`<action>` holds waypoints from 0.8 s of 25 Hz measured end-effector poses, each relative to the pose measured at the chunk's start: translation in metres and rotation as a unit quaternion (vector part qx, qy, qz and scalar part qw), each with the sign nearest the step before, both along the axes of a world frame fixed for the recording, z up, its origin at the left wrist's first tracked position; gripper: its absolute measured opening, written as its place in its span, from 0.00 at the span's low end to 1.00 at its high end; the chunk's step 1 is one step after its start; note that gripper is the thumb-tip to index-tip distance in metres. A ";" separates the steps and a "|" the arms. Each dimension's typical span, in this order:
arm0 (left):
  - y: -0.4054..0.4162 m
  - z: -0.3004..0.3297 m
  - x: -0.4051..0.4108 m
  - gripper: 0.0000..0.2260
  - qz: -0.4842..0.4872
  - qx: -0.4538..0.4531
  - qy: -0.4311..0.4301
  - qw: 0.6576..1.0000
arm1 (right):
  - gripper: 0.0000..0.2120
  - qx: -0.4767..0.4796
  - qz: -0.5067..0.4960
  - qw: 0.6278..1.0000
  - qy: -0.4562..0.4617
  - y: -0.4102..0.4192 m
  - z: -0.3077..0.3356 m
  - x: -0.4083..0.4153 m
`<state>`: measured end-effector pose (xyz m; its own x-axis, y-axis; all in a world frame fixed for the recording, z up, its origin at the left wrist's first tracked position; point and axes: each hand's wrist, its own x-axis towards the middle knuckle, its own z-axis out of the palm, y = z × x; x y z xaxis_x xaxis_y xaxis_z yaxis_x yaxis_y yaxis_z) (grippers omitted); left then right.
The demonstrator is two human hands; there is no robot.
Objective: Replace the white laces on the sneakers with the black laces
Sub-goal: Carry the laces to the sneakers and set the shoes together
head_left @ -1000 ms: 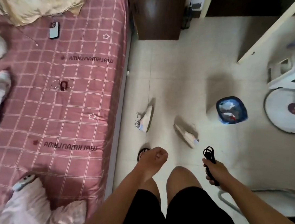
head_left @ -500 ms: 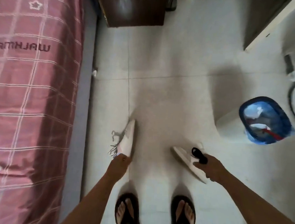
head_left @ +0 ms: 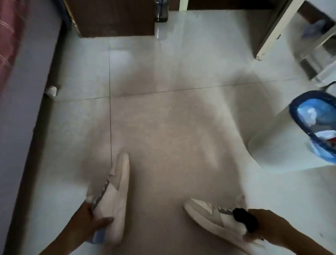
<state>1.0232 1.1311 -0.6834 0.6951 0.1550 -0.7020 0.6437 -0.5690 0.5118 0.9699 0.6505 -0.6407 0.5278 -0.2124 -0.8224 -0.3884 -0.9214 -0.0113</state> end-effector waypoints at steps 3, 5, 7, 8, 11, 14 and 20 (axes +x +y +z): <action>-0.053 0.014 -0.013 0.31 -0.106 0.139 -0.054 0.983 | 0.16 -0.064 0.012 0.987 -0.146 0.036 0.011 0.001; -0.095 0.017 -0.022 0.26 -0.193 0.199 -0.117 0.954 | 0.13 -0.036 -0.033 0.968 -0.244 0.070 0.010 0.015; -0.129 0.012 -0.028 0.25 -0.224 0.153 -0.167 0.948 | 0.16 -0.025 0.051 0.962 -0.268 0.102 -0.004 0.033; -0.138 0.008 -0.029 0.25 -0.247 0.140 -0.188 0.940 | 0.16 -0.021 0.104 0.961 -0.256 0.116 -0.012 0.037; -0.126 0.019 -0.035 0.27 -0.374 0.160 -0.257 0.877 | 0.19 -0.015 0.196 0.953 -0.229 0.129 -0.023 0.035; -0.096 0.025 -0.046 0.23 -0.478 0.175 -0.346 0.789 | 0.20 -0.017 0.244 0.942 -0.228 0.117 -0.023 0.024; -0.111 0.014 -0.025 0.19 -0.486 0.155 -0.343 0.789 | 0.15 0.151 0.211 0.924 -0.279 0.160 -0.026 0.047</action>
<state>0.9980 1.0198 -0.6694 0.7908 -0.5951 -0.1429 -0.5416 -0.7892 0.2895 1.0172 0.8100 -0.6665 0.8714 0.3053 -0.3841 0.1502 -0.9112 -0.3836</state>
